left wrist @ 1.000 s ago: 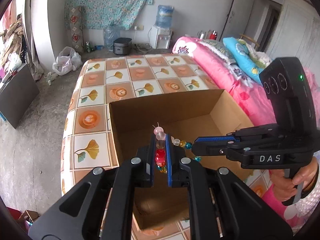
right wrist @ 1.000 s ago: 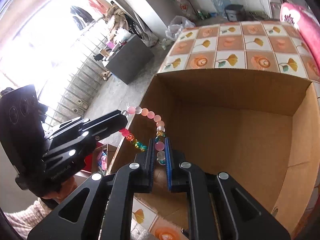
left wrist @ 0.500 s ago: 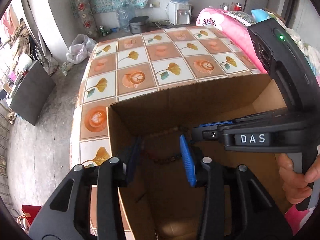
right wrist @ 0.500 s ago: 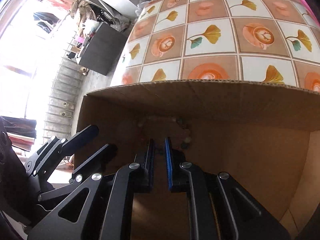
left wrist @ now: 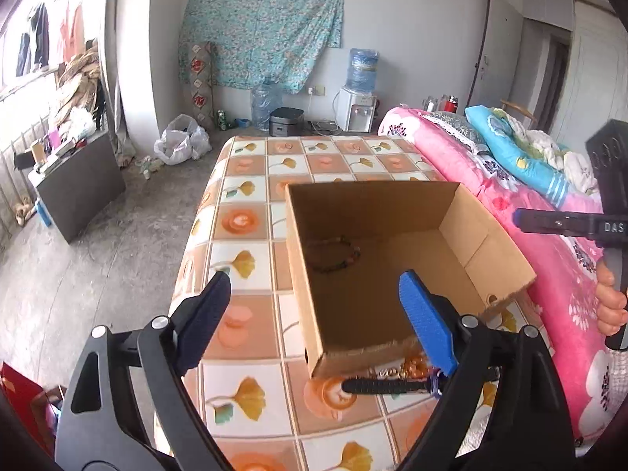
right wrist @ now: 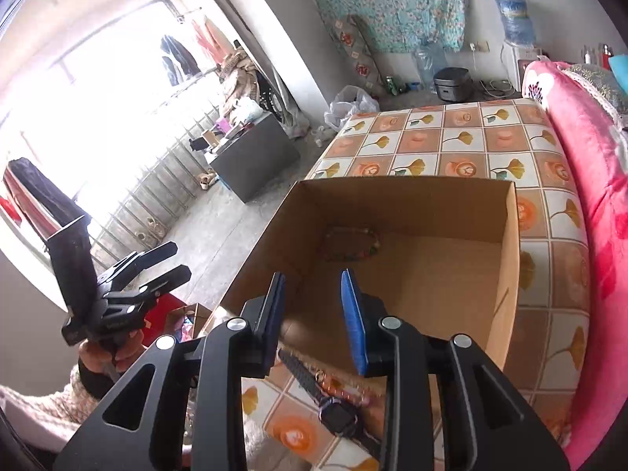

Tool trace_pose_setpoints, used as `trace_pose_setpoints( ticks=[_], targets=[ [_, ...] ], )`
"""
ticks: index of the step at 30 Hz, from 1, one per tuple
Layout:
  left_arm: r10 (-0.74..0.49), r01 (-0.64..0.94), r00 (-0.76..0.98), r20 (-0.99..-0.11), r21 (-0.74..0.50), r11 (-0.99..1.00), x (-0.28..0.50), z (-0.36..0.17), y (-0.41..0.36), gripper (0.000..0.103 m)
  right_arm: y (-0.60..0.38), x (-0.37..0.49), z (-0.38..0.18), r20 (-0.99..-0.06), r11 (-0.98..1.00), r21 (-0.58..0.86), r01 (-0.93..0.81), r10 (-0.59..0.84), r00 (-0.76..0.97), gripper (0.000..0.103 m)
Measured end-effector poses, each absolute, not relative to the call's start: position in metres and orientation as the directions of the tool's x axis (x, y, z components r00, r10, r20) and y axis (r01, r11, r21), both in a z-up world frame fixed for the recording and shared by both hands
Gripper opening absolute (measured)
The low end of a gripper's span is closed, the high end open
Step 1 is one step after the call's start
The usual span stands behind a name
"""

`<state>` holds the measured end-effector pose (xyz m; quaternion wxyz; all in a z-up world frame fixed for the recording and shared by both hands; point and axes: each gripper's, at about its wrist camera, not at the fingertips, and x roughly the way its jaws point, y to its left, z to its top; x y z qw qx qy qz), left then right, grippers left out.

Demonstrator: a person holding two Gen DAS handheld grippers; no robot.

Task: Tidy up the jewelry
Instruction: 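Carry the bracelet into the cardboard box and open the left tool, then grasp the purple watch face with the right tool while the left tool grips the black strap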

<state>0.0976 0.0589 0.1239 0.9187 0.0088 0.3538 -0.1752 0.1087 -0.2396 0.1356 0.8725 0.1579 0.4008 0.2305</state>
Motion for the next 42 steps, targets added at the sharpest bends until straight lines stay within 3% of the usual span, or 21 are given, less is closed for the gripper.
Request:
trace_pose_setpoints(
  ticks=[3, 7, 11, 13, 20, 24, 42],
  targets=[
    [-0.292, 0.277, 0.636, -0.715, -0.141, 0.95, 0.08, 0.089, 0.069, 0.084, -0.239, 0.07, 0.118, -0.631, 0.834, 0.473, -0.285, 0.546, 0.551, 0.038],
    [-0.272, 0.199, 0.548, -0.791, -0.193, 0.961, 0.064, 0.033, 0.076, 0.084, -0.22, 0.051, 0.066, -0.715, 0.865, 0.448, -0.226, 0.498, 0.491, 0.04],
    [-0.304, 0.171, 0.518, -0.8, -0.251, 0.953, 0.058, -0.002, 0.071, 0.083, -0.203, 0.049, 0.019, -0.809, 0.926, 0.346, -0.151, 0.376, 0.451, 0.04],
    [-0.342, 0.191, 0.51, -0.789, -0.284, 0.94, 0.058, -0.01, 0.064, 0.076, -0.196, 0.049, 0.007, -0.833, 0.949, 0.283, -0.141, 0.316, 0.454, 0.04],
    [-0.491, 0.241, 0.467, -0.735, -0.429, 0.871, 0.071, -0.025, 0.047, 0.054, -0.182, 0.052, -0.015, -0.867, 0.97, 0.192, -0.147, 0.238, 0.438, 0.04],
    [-0.504, 0.22, 0.444, -0.74, -0.456, 0.863, 0.084, -0.035, 0.042, 0.051, -0.183, 0.051, -0.02, -0.86, 0.965, 0.212, -0.153, 0.259, 0.44, 0.042],
    [-0.57, 0.284, 0.402, -0.716, -0.495, 0.822, 0.084, -0.036, 0.019, 0.05, -0.183, 0.059, -0.023, -0.847, 0.938, 0.22, -0.269, 0.32, 0.425, 0.042]
  ],
)
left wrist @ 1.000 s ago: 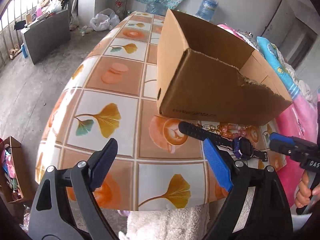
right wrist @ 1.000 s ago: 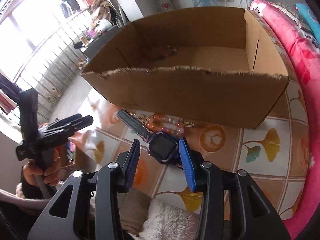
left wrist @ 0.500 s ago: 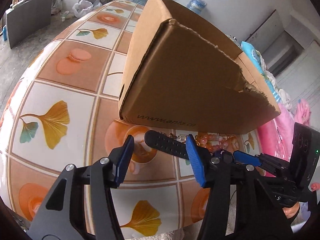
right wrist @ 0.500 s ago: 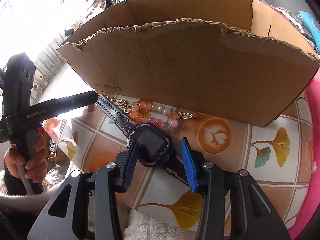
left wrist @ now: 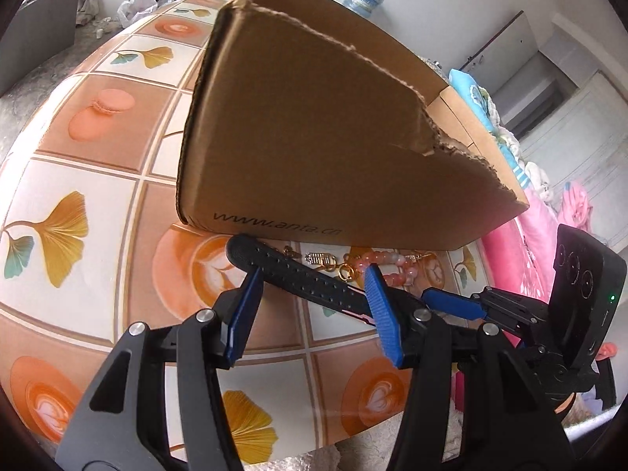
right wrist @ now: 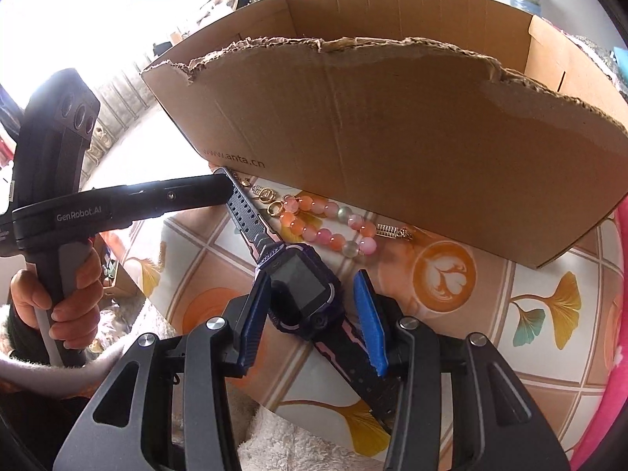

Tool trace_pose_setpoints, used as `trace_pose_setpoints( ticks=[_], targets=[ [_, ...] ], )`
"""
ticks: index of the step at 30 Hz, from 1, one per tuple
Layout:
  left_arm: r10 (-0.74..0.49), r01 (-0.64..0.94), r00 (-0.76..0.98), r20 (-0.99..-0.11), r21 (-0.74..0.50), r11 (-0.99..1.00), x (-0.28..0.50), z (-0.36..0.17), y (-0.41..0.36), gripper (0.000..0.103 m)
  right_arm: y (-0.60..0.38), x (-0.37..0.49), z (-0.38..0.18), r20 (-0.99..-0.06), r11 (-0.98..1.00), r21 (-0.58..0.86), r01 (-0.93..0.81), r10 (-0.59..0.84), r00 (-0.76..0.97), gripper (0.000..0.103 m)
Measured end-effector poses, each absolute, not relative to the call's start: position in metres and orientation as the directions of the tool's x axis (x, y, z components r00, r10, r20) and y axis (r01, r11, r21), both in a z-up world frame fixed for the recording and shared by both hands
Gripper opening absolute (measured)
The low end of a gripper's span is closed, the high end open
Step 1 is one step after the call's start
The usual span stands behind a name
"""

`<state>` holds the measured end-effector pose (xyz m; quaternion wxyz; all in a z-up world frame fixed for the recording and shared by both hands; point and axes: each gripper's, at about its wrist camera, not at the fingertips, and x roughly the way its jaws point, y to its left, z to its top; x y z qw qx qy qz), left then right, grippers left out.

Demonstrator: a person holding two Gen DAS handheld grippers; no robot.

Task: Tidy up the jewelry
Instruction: 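Grasp the purple watch face with the right tool while the left tool grips the black strap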

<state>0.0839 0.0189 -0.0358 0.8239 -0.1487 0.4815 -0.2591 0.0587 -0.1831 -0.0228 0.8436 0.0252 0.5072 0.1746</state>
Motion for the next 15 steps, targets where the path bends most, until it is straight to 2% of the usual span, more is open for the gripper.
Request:
trace_pose_setpoints(
  ticks=[4, 8, 15],
  targets=[
    [-0.502, 0.249, 0.466, -0.729, -0.436, 0.865, 0.083, -0.03, 0.023, 0.051, -0.175, 0.055, -0.026, -0.845, 0.937, 0.219, -0.273, 0.322, 0.426, 0.042],
    [-0.453, 0.233, 0.516, -0.727, -0.39, 0.891, 0.086, -0.028, 0.026, 0.057, -0.174, 0.051, -0.025, -0.844, 0.936, 0.202, -0.287, 0.315, 0.434, 0.042],
    [-0.45, 0.256, 0.52, -0.726, -0.37, 0.893, 0.089, -0.035, 0.011, 0.059, -0.17, 0.046, -0.026, -0.843, 0.929, 0.195, -0.316, 0.323, 0.43, 0.042]
  ],
)
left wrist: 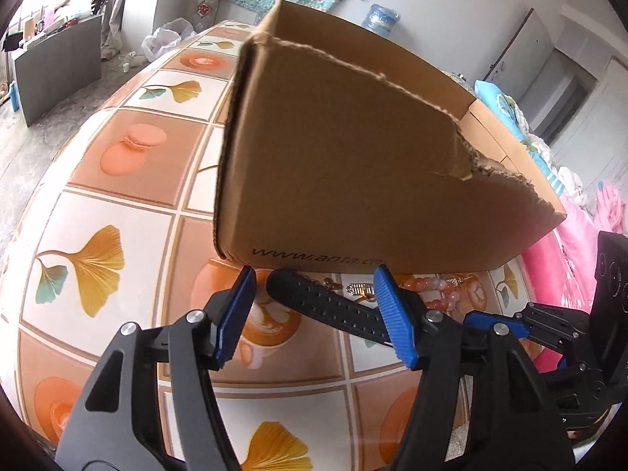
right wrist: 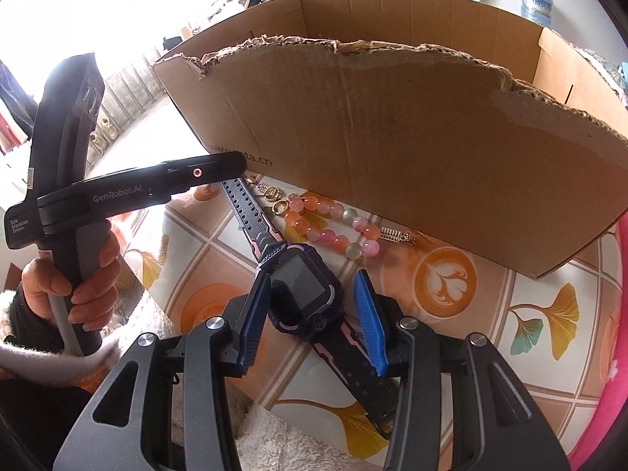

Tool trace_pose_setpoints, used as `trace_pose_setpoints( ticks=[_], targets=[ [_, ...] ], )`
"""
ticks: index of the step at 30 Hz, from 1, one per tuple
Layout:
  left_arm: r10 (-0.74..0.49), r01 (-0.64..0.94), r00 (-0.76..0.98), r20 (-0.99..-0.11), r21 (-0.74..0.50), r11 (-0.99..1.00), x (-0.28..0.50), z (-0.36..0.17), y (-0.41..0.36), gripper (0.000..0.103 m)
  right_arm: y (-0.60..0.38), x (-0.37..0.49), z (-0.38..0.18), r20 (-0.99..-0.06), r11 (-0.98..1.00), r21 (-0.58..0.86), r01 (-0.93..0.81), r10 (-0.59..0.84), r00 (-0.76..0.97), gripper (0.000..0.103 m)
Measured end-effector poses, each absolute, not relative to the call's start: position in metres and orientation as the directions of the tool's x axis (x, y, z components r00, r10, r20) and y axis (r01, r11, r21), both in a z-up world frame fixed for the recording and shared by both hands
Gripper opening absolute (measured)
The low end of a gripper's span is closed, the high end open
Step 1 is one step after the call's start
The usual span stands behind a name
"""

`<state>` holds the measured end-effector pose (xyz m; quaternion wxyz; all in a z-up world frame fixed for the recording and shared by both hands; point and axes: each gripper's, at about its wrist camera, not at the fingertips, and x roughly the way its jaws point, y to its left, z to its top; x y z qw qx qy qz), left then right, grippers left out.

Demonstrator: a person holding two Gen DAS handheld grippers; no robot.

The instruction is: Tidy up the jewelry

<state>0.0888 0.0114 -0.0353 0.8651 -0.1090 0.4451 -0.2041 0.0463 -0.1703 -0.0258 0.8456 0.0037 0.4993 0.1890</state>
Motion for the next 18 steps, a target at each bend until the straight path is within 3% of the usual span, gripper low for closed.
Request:
trace_pose_setpoints(
  ticks=[5, 18],
  targets=[
    [-0.452, 0.278, 0.506, -0.734, -0.358, 0.891, 0.083, -0.033, 0.012, 0.061, -0.17, 0.044, -0.023, -0.849, 0.927, 0.144, -0.347, 0.296, 0.437, 0.047],
    [-0.579, 0.274, 0.401, -0.71, -0.511, 0.815, 0.06, -0.032, 0.032, 0.061, -0.192, 0.044, -0.022, -0.853, 0.955, 0.131, -0.265, 0.245, 0.461, 0.052]
  ],
)
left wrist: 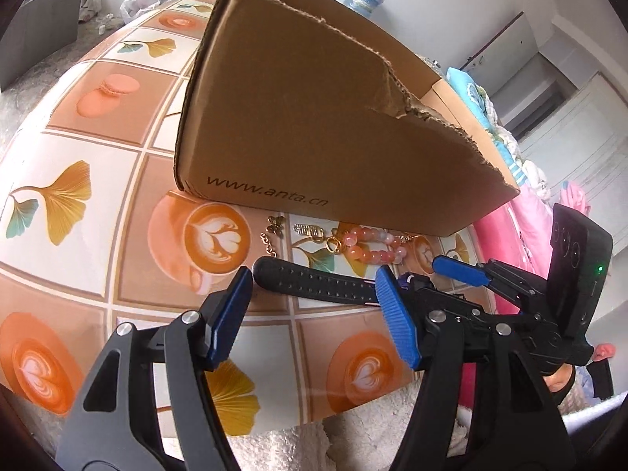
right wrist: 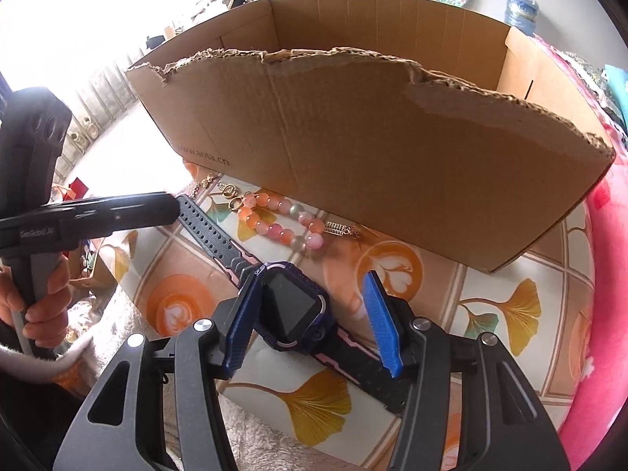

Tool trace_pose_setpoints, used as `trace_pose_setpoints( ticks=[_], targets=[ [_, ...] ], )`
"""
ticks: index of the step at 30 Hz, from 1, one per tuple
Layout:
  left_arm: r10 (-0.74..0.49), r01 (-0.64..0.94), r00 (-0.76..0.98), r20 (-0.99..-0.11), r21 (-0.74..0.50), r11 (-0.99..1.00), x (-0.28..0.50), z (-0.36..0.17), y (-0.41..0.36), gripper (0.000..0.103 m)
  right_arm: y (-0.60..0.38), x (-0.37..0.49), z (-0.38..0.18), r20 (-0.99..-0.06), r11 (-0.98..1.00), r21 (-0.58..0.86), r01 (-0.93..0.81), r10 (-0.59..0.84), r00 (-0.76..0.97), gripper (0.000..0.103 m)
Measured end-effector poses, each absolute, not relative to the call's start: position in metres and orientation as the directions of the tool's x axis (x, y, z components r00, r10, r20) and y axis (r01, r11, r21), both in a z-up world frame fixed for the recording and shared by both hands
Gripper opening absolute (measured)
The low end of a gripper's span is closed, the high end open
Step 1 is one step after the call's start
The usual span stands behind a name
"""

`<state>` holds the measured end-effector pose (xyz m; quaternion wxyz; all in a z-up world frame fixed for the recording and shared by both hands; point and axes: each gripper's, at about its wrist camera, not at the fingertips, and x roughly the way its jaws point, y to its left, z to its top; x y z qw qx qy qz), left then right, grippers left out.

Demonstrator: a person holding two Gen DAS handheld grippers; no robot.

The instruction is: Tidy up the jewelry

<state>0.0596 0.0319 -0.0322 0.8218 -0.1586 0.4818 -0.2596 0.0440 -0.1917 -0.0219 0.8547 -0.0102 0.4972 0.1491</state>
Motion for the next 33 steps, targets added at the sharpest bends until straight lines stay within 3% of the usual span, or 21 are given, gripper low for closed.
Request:
trace_pose_setpoints(
  ticks=[16, 24, 30, 33],
  targets=[
    [-0.554, 0.281, 0.409, -0.725, -0.478, 0.833, 0.069, -0.031, 0.019, 0.061, -0.182, 0.032, -0.033, -0.836, 0.966, 0.149, -0.212, 0.237, 0.494, 0.052],
    [-0.631, 0.286, 0.376, -0.679, -0.563, 0.776, 0.069, -0.027, 0.021, 0.061, -0.189, 0.029, -0.036, -0.827, 0.959, 0.16, -0.232, 0.259, 0.499, 0.053],
    [-0.606, 0.336, 0.404, -0.686, -0.504, 0.795, 0.063, -0.016, 0.003, 0.06, -0.172, 0.031, -0.036, -0.835, 0.96, 0.092, -0.264, 0.219, 0.505, 0.054],
    [-0.572, 0.347, 0.425, -0.701, -0.457, 0.819, 0.062, -0.012, -0.003, 0.053, -0.17, 0.029, -0.035, -0.831, 0.959, 0.078, -0.273, 0.214, 0.513, 0.054]
  ],
)
